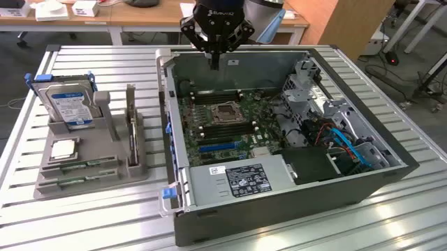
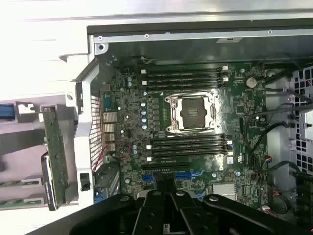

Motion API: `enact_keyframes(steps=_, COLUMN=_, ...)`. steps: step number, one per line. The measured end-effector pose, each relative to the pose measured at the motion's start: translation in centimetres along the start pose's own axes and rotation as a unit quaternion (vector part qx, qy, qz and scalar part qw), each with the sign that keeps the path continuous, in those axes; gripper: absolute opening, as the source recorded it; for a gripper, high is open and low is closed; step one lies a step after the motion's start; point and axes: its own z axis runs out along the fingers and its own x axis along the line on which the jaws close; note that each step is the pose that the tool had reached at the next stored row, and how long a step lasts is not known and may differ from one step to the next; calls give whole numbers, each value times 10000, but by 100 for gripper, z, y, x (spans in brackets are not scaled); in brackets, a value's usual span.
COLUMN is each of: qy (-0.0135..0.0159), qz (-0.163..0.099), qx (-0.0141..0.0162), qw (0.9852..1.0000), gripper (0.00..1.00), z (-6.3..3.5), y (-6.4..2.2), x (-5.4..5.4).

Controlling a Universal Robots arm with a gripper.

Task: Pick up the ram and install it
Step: 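Reach for the ram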

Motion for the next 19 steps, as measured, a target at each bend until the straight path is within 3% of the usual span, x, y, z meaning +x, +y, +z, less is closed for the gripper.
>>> enact_keyframes(steps=12, qy=0, qz=0, qx=0, qw=10000, gripper=9, z=-1, y=-1, x=12)
enact_keyframes(steps=19, qy=-1, qz=0, qx=0, qw=10000, gripper=9, z=-3, y=-8, x=103)
